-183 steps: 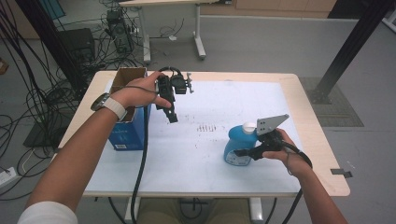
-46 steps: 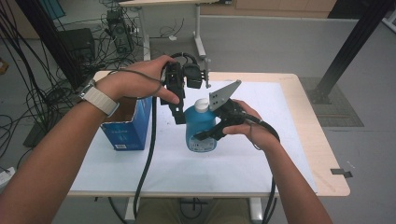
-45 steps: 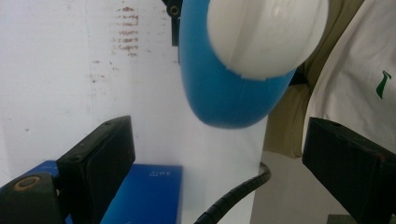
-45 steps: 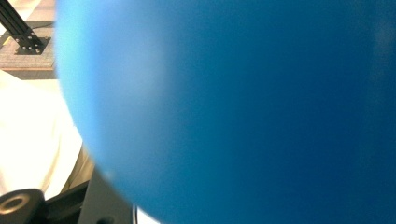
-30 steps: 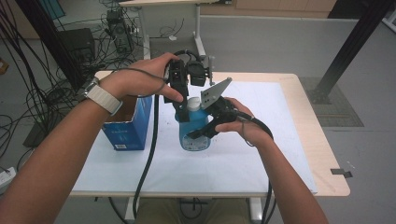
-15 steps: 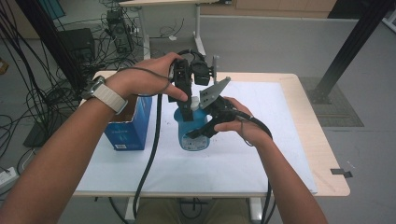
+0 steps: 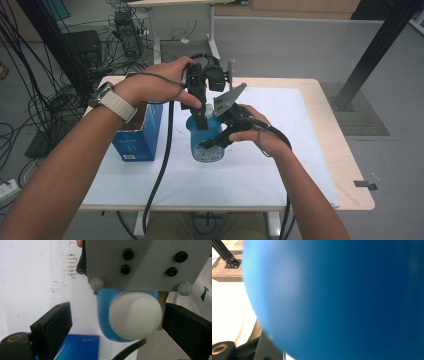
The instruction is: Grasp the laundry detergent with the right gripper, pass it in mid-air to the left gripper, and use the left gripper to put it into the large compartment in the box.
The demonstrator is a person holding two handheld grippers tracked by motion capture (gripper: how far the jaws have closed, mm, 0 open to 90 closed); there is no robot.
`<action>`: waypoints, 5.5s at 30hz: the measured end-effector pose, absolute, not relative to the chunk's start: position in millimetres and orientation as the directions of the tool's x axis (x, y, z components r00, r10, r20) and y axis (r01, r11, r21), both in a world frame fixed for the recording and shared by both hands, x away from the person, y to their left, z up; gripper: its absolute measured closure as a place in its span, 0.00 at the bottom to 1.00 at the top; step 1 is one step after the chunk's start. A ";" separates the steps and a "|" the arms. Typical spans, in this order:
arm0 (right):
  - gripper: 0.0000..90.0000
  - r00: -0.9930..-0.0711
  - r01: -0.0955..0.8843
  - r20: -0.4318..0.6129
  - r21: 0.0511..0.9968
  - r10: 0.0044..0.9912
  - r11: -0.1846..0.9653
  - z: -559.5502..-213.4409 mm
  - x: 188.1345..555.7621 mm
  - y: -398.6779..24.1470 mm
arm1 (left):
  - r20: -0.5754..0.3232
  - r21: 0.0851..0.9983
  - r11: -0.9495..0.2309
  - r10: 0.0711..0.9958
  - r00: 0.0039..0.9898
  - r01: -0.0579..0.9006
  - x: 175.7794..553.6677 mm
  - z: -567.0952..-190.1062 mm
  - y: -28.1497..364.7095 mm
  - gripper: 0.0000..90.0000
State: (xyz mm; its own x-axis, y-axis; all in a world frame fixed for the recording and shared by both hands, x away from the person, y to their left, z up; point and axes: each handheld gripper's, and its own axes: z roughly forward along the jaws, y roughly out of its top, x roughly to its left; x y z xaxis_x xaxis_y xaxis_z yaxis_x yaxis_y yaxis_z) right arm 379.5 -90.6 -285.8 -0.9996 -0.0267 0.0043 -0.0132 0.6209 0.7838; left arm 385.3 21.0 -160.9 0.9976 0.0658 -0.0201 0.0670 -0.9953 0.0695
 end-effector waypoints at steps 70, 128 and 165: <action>0.49 -0.999 -0.006 0.014 0.785 -0.028 0.619 -286.7 379.4 -91.2 | -0.013 0.084 -0.994 0.068 0.998 0.069 384.1 -162.1 22.2 0.11; 0.49 -0.999 -0.003 0.022 0.788 -0.032 0.616 -285.7 378.6 -91.8 | -0.004 0.113 -0.991 0.073 0.997 0.073 384.1 -162.8 23.6 0.11; 0.49 -0.998 0.026 0.056 0.798 -0.031 0.603 -279.8 374.5 -92.1 | -0.040 0.161 -0.985 0.059 0.997 0.065 386.5 -174.8 21.8 0.11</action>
State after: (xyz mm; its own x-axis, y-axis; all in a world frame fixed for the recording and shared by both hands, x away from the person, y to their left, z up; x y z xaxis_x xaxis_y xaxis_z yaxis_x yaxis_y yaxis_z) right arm 374.5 -92.1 -279.8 -0.9980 -0.0312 0.0556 0.0256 0.6027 0.7975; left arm 386.5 21.8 -174.8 0.9974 0.0593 -0.0398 0.0650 -0.9848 0.1611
